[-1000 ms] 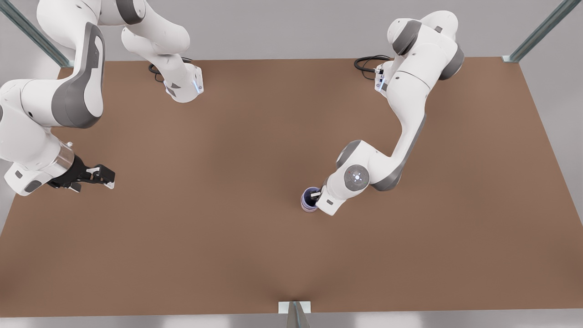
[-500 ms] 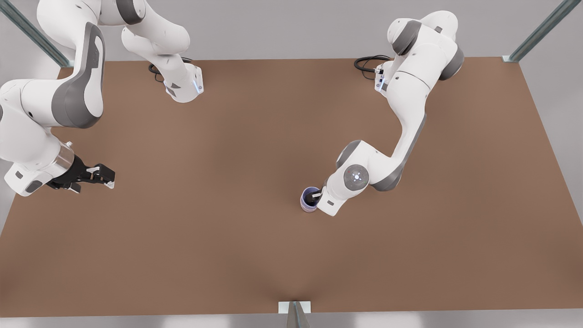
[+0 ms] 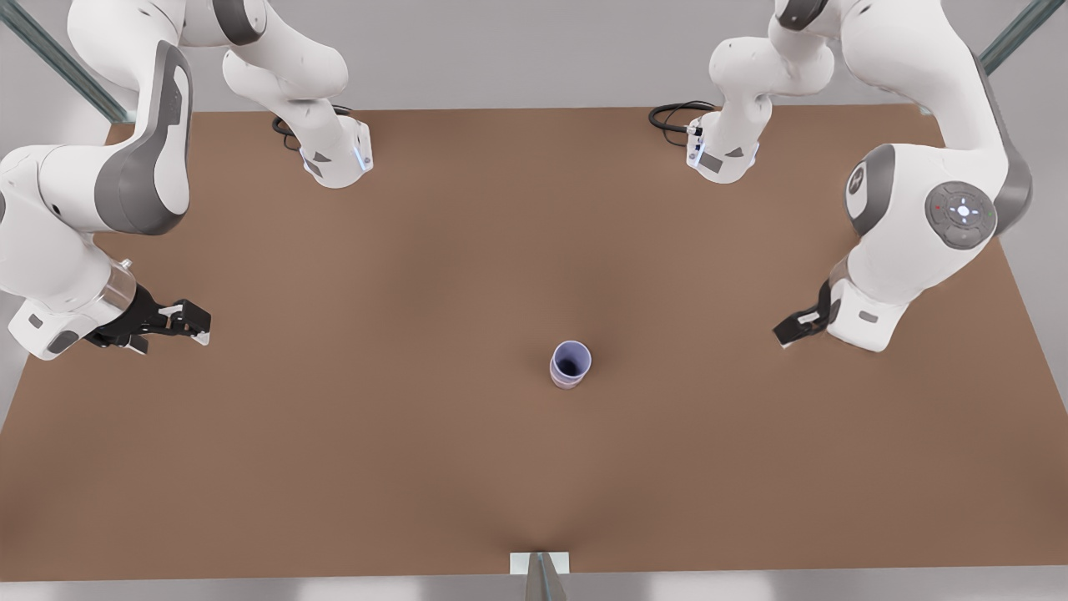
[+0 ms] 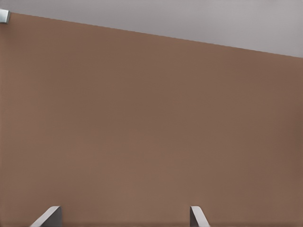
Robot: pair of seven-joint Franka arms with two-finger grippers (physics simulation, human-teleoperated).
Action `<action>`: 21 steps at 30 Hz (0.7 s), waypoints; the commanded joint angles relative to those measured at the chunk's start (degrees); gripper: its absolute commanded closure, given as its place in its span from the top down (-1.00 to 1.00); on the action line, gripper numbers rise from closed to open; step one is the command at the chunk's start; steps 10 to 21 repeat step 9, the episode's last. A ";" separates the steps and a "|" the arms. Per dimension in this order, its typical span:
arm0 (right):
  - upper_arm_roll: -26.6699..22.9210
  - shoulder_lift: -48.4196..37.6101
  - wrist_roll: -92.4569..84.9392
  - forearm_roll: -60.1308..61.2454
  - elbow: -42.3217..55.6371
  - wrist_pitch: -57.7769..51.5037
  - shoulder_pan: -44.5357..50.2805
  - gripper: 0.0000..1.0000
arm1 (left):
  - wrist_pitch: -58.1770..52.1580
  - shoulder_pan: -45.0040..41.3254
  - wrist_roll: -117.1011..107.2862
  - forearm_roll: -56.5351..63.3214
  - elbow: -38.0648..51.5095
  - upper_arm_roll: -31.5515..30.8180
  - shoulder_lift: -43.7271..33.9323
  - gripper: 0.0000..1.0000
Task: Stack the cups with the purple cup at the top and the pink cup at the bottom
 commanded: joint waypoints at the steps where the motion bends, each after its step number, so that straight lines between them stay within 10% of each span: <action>1: -0.01 -0.07 -0.65 0.04 0.03 -0.03 0.00 1.00 | -5.38 1.61 33.78 0.23 -0.02 -2.44 -1.45 1.00; 21: -0.01 -0.07 -0.65 0.04 0.03 -0.03 0.00 1.00 | -3.89 3.37 35.10 0.41 -2.57 -4.91 -0.93 1.00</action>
